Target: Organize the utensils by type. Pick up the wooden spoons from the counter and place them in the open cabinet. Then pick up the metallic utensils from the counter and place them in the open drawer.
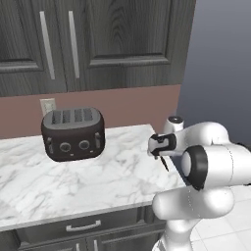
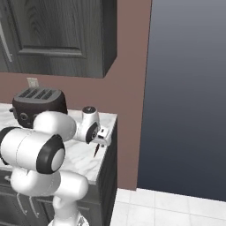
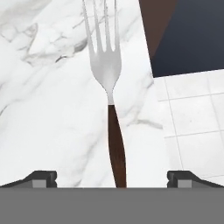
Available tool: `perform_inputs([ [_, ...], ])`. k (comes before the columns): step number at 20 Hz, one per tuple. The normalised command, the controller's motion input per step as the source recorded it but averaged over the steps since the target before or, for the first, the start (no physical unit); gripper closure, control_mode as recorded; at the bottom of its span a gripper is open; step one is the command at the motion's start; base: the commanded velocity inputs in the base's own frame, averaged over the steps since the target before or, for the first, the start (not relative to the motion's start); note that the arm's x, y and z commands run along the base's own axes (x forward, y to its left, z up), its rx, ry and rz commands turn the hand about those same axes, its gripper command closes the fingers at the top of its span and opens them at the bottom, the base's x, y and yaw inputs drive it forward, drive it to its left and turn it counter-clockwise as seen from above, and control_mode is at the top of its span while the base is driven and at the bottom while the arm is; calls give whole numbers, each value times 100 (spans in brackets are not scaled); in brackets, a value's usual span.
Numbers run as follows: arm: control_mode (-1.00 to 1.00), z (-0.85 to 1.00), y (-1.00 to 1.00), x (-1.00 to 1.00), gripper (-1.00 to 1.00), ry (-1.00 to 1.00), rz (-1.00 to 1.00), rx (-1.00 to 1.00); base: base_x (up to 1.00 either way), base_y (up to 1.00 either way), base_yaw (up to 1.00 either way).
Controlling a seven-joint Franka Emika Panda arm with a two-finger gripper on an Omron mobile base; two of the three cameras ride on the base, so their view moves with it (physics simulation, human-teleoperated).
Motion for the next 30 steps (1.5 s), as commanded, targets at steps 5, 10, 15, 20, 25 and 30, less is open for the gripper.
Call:
perform_inputs([
  [5, -100, -24, 0, 14, -100, 0, 0, 0, 0, 0, 0],
  [10, -100, -27, 0, 11, -100, 0, 0, 0, 0, 0, 0],
  [15, -100, -21, 0, 14, -100, 0, 0, 1, 0, 0, 0],
  [20, -100, -18, 0, 16, -100, 0, 0, 1, 0, 0, 0],
  [25, -100, -21, 0, 9, -100, 0, 0, 0, 0, 0, 0],
  [30, -100, -35, 0, 0, 100, 0, 0, 0, 0, 0, 0],
])
